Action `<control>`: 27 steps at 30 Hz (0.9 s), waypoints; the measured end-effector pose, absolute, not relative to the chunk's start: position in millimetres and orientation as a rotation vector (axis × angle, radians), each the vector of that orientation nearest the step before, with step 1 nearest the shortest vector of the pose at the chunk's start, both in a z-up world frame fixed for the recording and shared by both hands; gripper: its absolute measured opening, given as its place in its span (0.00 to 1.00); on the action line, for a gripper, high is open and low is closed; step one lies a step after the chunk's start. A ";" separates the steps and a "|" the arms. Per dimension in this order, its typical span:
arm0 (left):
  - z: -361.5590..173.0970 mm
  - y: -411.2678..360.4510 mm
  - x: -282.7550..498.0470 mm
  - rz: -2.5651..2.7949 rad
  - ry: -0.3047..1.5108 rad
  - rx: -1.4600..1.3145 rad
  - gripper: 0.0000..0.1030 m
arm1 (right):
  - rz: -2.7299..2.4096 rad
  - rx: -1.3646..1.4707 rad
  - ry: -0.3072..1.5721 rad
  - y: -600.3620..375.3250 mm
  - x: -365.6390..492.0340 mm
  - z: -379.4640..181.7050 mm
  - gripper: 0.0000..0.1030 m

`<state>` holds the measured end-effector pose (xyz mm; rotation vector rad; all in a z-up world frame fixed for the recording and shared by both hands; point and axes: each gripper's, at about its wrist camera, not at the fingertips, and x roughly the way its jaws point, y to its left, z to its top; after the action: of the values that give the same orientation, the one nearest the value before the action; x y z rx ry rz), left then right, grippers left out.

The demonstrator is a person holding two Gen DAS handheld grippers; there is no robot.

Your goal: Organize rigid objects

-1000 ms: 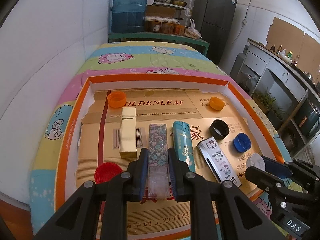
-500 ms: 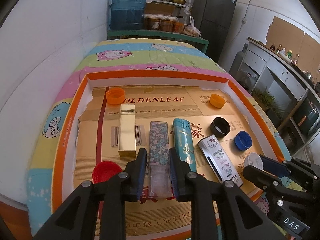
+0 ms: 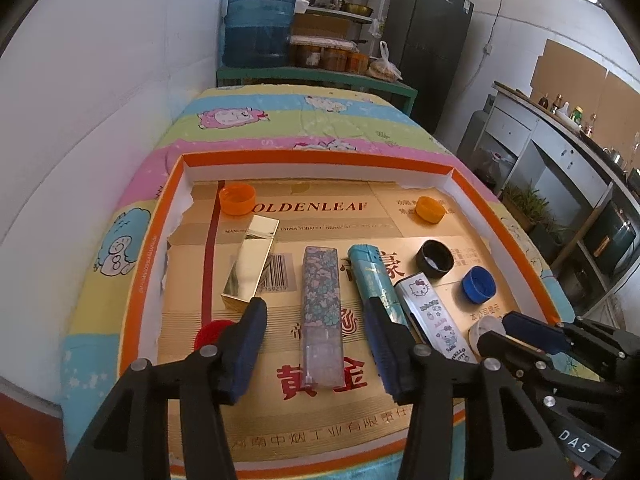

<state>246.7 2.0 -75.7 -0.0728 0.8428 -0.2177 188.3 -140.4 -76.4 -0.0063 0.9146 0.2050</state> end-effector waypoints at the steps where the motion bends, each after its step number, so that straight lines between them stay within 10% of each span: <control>1: -74.2 2.4 245.5 -0.218 0.840 -0.074 0.49 | 0.206 -0.004 0.913 -140.4 187.4 -76.1 0.32; 27: -40.3 7.8 182.7 -0.163 0.782 -0.066 0.49 | 0.163 0.009 0.822 -130.6 141.2 -44.7 0.32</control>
<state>182.7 7.8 -40.3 -0.0659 0.7824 -0.1626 141.2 -130.6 -44.7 0.0087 0.8222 0.1631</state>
